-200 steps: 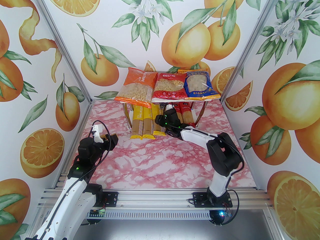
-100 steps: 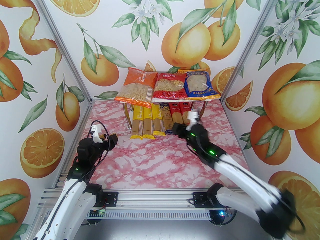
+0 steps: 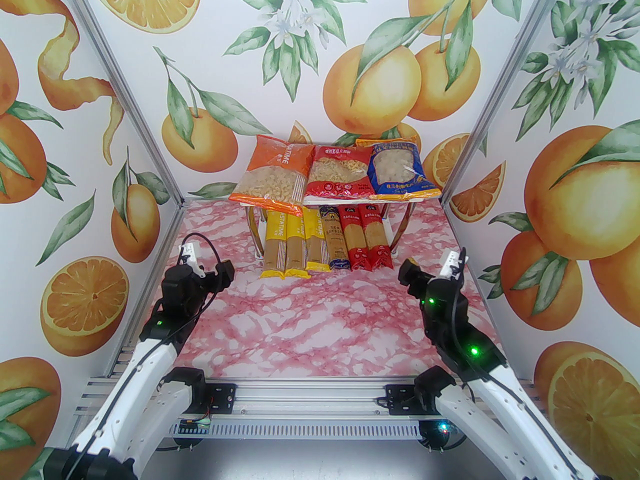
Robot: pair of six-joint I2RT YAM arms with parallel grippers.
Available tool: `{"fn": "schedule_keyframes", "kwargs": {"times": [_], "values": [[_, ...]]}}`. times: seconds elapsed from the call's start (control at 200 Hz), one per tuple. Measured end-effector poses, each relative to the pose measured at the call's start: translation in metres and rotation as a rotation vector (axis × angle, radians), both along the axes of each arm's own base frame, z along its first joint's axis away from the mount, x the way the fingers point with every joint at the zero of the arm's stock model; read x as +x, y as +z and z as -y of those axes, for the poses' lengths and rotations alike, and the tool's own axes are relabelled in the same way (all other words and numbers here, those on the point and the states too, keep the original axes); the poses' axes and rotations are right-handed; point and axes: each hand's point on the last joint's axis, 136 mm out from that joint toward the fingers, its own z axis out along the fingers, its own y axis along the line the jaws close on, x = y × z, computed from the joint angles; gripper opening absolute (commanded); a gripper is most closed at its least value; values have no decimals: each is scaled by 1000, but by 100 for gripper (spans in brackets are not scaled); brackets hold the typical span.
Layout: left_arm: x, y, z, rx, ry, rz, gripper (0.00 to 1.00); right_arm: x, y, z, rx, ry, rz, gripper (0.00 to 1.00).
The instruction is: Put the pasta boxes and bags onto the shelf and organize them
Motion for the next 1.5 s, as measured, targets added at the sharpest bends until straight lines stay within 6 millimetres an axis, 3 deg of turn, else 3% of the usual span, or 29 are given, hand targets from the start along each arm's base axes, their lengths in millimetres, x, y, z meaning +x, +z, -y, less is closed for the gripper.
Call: {"fn": "schedule_keyframes", "kwargs": {"times": [0.245,0.37,0.61,0.746,0.876,1.061,1.121,1.306,1.416,1.496], "values": [[17,29,-23,107,111,163,100,5,-22,8,-28,-30,-57,100],[25,29,-35,205,157,189,100,7,-31,14,-19,-45,-64,100],[28,-2,-48,357,194,183,100,13,-43,14,12,-29,-73,100],[42,-22,-46,411,169,163,100,20,-51,10,20,-13,-91,100],[58,-54,-43,468,133,115,100,25,-59,8,21,-1,-118,100],[71,-91,-31,527,77,84,100,29,-58,19,26,-42,-97,100],[72,-93,-26,535,58,90,100,29,-60,24,28,-58,-85,100],[76,-70,-15,531,28,232,100,27,-72,37,28,-103,-88,100],[69,-85,-9,549,-16,227,100,29,-68,42,33,-120,-70,100],[66,-86,-5,552,-38,238,100,31,-64,44,29,-117,-48,100]]}}
